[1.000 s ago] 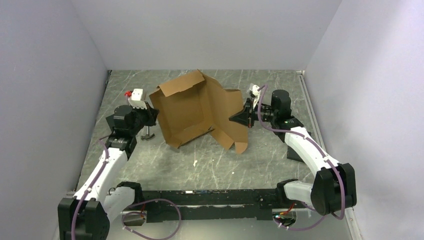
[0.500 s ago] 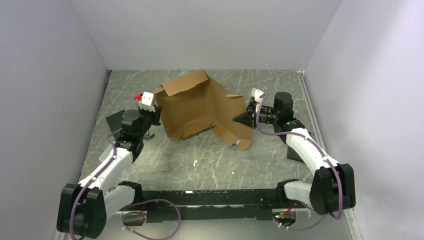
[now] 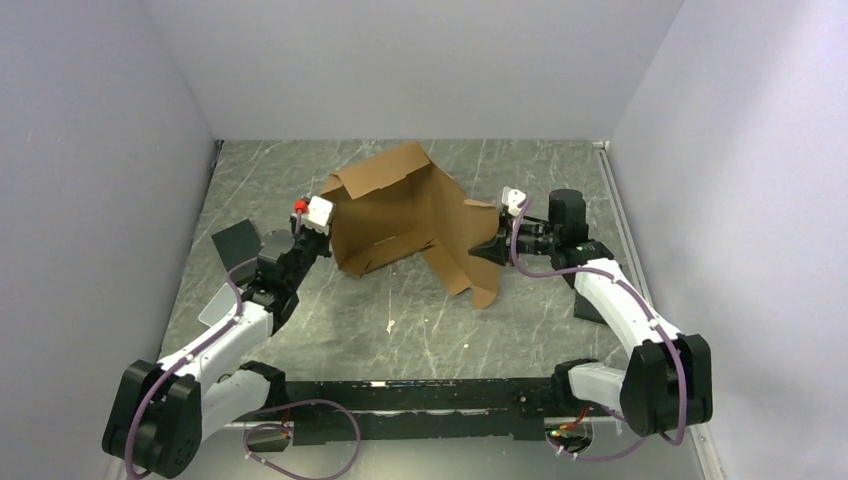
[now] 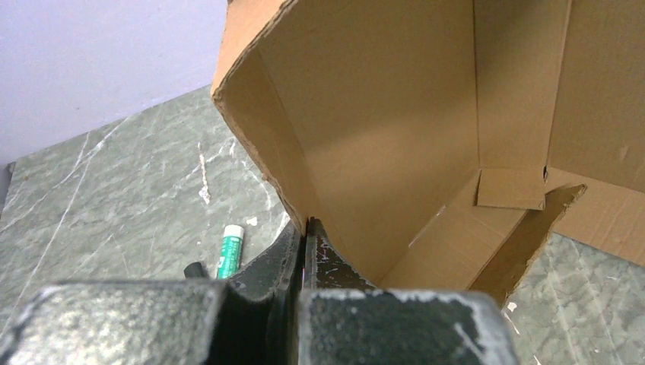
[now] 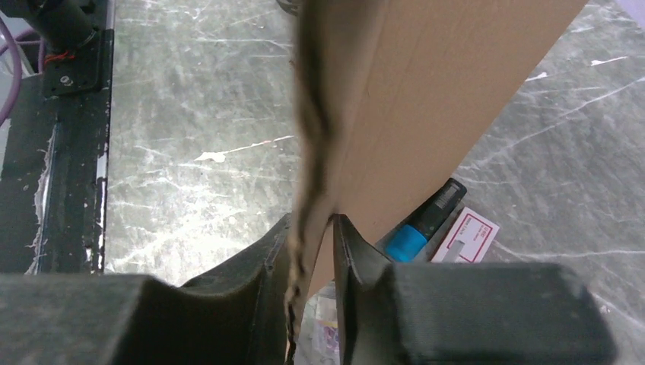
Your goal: Fold the paper box
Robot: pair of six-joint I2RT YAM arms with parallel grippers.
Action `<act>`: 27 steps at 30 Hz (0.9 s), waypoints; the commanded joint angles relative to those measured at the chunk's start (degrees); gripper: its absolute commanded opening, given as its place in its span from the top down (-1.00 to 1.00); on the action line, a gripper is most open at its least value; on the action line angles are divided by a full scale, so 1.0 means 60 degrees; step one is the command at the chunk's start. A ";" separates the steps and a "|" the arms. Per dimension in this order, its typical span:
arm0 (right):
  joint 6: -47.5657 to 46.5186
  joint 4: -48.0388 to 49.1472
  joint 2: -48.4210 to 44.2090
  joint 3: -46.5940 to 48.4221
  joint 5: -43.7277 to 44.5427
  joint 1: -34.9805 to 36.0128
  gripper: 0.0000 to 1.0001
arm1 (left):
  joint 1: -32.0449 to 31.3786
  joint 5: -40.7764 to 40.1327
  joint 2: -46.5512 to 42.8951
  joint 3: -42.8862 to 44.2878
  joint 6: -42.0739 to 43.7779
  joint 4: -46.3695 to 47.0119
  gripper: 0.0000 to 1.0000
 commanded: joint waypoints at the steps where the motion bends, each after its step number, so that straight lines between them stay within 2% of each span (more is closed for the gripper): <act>1: -0.0805 -0.0779 -0.0503 0.0657 -0.0048 -0.0170 0.35 | -0.0096 -0.0259 -0.0109 -0.0181 0.0754 0.0299 1.00; 7: -0.1332 -0.1883 -0.0932 0.1186 0.0751 -0.0323 -0.20 | -0.0147 -0.0225 -0.0055 -0.0207 0.0821 0.0317 1.00; 12: -0.2208 -0.3010 -0.1208 0.2046 0.1621 -0.0428 -0.50 | -0.0225 -0.0287 0.0002 -0.0224 0.0936 0.0317 1.00; 18: -0.3430 -0.4680 -0.0824 0.4383 0.1658 -0.0219 -0.71 | -0.0313 -0.0287 0.0077 -0.0169 0.1029 0.0290 1.00; 22: -0.4725 -0.6147 0.0019 0.6034 0.2103 0.0875 -0.79 | -0.0370 -0.0270 0.0063 -0.0128 0.1049 0.0179 1.00; 27: -0.5069 -0.6748 0.1042 0.7628 0.3140 0.2578 -0.76 | -0.0432 -0.0270 0.0069 -0.0063 0.1002 0.0014 1.00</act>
